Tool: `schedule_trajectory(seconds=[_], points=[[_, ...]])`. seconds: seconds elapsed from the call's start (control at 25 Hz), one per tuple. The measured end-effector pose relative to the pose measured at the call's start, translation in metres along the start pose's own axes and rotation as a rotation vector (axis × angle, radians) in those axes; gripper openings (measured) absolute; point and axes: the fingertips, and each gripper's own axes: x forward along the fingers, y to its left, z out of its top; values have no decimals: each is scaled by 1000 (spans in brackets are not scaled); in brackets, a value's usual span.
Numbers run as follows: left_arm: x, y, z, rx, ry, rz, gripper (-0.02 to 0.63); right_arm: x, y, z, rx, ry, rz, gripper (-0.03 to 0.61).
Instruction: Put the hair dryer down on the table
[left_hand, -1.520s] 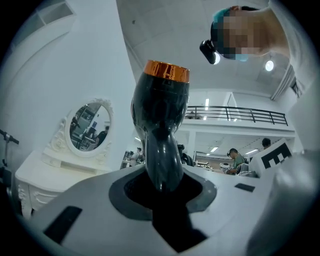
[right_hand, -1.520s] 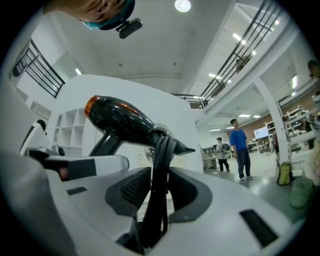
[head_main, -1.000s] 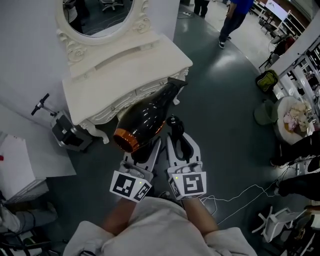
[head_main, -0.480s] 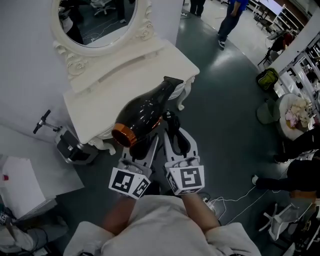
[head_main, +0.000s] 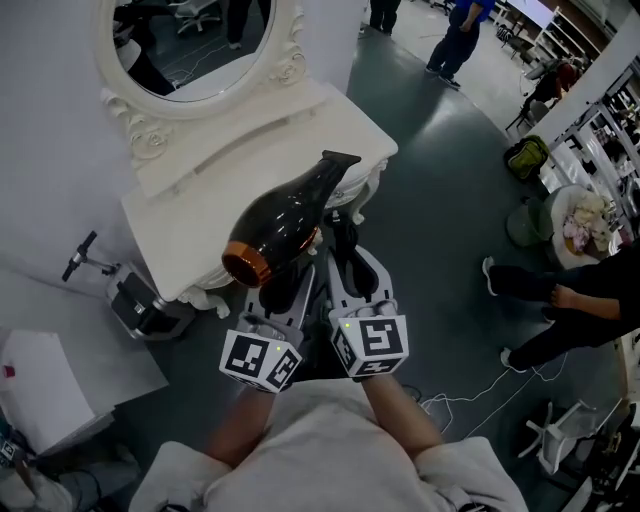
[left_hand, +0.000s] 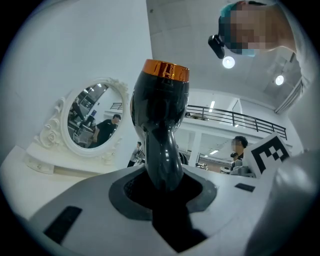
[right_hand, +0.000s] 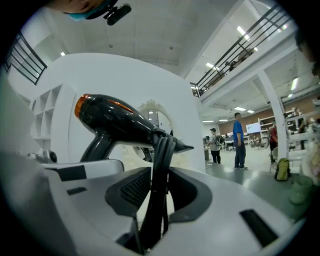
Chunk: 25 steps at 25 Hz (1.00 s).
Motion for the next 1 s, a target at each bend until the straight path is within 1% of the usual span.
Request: schedule_trajectory(seconds=[0.16, 0.4, 0.6, 0.68, 0.76, 0.88, 1.0], points=[[5, 19, 3, 3, -5, 23, 114, 24, 7, -1, 4, 12, 17, 114], [33, 58, 12, 45, -21, 73, 114, 78, 9, -1, 33, 16, 57, 113], [41, 68, 13, 68, -10, 131, 114, 88, 13, -8, 35, 42, 133, 114], [57, 81, 8, 68, 4, 152, 114, 107, 6, -10, 13, 58, 157, 115], [84, 104, -1, 58, 15, 178, 114, 141, -8, -17, 7, 81, 172, 117], [121, 133, -15, 23, 52, 211, 114, 180, -31, -30, 43, 128, 174, 115], [152, 146, -31, 1, 96, 230, 114, 205, -51, -41, 49, 172, 184, 117]])
